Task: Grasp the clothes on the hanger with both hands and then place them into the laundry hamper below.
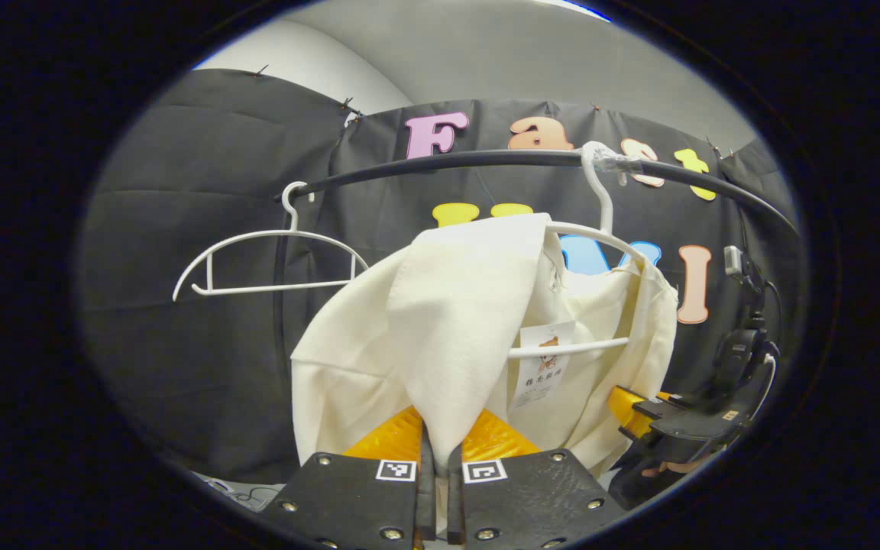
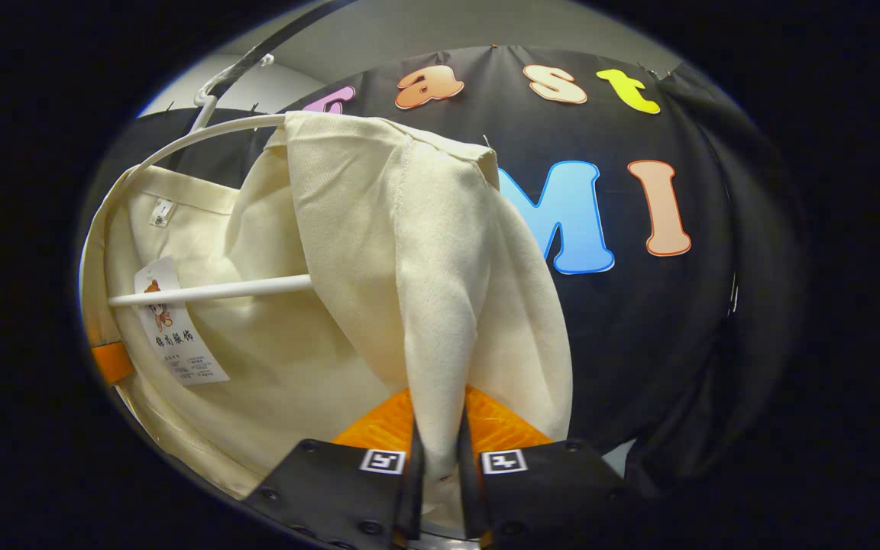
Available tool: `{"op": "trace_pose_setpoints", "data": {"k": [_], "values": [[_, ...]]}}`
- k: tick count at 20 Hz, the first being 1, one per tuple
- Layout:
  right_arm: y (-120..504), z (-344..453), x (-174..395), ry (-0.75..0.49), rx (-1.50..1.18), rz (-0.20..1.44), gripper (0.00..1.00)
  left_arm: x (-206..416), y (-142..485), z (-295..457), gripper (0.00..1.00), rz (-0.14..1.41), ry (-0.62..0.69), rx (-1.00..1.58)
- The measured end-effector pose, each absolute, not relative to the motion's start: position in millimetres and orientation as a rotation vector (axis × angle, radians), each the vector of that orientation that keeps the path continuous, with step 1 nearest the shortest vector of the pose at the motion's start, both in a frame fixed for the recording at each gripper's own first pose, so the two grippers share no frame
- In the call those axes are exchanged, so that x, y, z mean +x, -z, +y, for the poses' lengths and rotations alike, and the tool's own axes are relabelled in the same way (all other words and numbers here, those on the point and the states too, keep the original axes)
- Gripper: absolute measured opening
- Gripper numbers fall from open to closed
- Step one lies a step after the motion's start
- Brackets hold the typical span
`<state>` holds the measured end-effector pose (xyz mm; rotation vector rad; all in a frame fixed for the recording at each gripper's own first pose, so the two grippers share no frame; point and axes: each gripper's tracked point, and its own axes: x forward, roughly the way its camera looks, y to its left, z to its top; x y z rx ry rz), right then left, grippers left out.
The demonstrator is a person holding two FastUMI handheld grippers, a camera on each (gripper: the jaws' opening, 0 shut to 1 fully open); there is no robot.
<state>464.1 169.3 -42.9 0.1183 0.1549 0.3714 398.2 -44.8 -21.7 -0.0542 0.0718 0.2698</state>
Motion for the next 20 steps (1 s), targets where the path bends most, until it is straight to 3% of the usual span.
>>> {"op": "trace_pose_setpoints", "data": {"k": [1, 2, 3, 4, 20], "values": [[41.9, 169.9, 462.0, -0.387, 0.135, 0.157, 0.11, 398.8, 21.8, -45.6, 0.07, 0.073, -0.266, -0.053], [41.0, 172.3, 460.5, -0.402, 0.167, 0.157, 0.11, 398.5, 22.0, -45.0, 0.07, 0.073, -0.263, -0.053], [41.0, 172.7, 463.1, -0.413, 0.192, 0.161, 0.02, 397.4, 20.7, -41.1, 0.07, 0.064, -0.281, -0.054], [41.4, 169.5, 462.7, -0.421, 0.209, 0.165, 0.02, 395.4, 19.1, -42.3, 0.02, 0.056, -0.272, -0.072], [-11.5, 101.6, 481.1, -0.246, 0.305, 0.027, 0.02, 366.5, -32.9, 9.5, 0.01, -0.061, -0.327, -0.120]]}}
